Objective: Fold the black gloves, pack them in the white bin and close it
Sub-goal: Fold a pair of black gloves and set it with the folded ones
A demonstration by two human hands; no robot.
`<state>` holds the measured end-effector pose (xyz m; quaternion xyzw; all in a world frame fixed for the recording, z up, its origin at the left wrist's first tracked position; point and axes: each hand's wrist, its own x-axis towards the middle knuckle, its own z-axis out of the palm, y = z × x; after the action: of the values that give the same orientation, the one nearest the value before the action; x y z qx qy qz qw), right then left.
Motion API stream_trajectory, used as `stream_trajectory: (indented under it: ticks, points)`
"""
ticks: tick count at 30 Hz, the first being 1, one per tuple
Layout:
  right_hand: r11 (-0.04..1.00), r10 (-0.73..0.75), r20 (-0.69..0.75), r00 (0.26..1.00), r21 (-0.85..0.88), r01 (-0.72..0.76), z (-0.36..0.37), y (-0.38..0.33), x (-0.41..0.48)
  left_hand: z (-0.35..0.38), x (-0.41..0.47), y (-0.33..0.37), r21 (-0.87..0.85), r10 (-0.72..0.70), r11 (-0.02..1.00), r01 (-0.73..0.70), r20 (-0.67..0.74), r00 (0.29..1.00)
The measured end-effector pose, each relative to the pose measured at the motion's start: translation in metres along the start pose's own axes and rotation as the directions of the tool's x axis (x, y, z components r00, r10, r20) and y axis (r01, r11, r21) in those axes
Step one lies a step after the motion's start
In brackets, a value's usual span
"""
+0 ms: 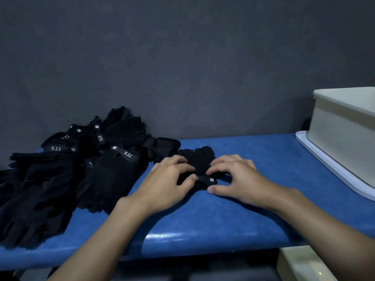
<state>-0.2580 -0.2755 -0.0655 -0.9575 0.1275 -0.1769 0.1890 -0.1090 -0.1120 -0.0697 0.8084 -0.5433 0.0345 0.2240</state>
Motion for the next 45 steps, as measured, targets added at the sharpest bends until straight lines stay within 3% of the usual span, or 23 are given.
stream_trajectory:
  ticks: [3,7,11,14,22,27,29,32,34,36,39,41,44,45]
  points:
    - [1.0,-0.025,-0.057,0.998,0.014,0.026,-0.001,-0.001,0.002,0.002,-0.001,0.001,0.056,0.01,0.998,-0.013,0.039,0.999]
    - [0.996,0.007,-0.063,0.998,0.094,-0.001,-0.003,0.001,0.001,0.002,0.0,0.004,0.057,0.075,0.996,-0.072,-0.044,0.996]
    - [0.984,0.176,-0.053,0.983,0.046,-0.174,-0.002,0.005,0.002,0.0,0.001,0.009,0.076,0.064,0.995,-0.061,-0.031,0.997]
    - [0.975,0.221,-0.05,0.974,0.044,-0.219,0.0,0.009,0.004,0.0,-0.001,0.012,0.087,0.046,0.995,-0.046,0.0,0.999]
    - [0.864,0.236,-0.16,0.958,0.486,-0.131,-0.004,-0.004,0.008,0.001,-0.004,0.028,0.032,0.022,0.999,-0.021,-0.024,0.999]
    - [0.772,0.207,-0.158,0.965,0.633,-0.061,-0.012,-0.014,0.005,0.009,0.0,0.036,-0.134,0.032,0.989,-0.066,-0.241,0.97]
    - [0.787,0.18,-0.144,0.973,0.615,-0.054,-0.014,-0.014,0.002,0.008,0.002,0.036,-0.262,-0.023,0.963,-0.067,-0.326,0.945]
    - [0.899,0.168,-0.144,0.975,0.429,-0.092,-0.014,-0.007,0.001,0.001,0.005,0.039,-0.44,-0.137,0.896,-0.05,-0.383,0.914]
    - [0.911,0.189,-0.151,0.97,0.395,-0.116,-0.014,-0.003,0.002,-0.005,0.007,0.042,-0.568,-0.213,0.822,-0.053,-0.392,0.895]
    - [0.856,0.25,-0.155,0.956,0.496,-0.144,-0.014,-0.003,0.003,-0.009,0.009,0.044,-0.73,-0.298,0.682,-0.055,-0.345,0.89]
    - [0.62,0.311,-0.074,0.948,0.772,-0.143,-0.016,-0.005,0.006,-0.013,0.009,0.046,-0.915,-0.398,0.402,-0.012,-0.187,0.898]
    - [0.502,0.336,-0.037,0.941,0.852,-0.145,-0.017,-0.007,0.007,-0.015,0.008,0.046,-0.966,-0.446,0.256,0.039,-0.082,0.891]
    - [0.533,0.386,-0.11,0.916,0.837,-0.124,-0.016,-0.008,0.014,-0.013,0.011,0.043,-0.98,-0.504,0.115,0.159,0.08,0.86]
    - [0.585,0.391,-0.139,0.91,0.801,-0.129,-0.014,-0.007,0.017,-0.011,0.012,0.04,-0.965,-0.535,0.167,0.2,0.082,0.841]
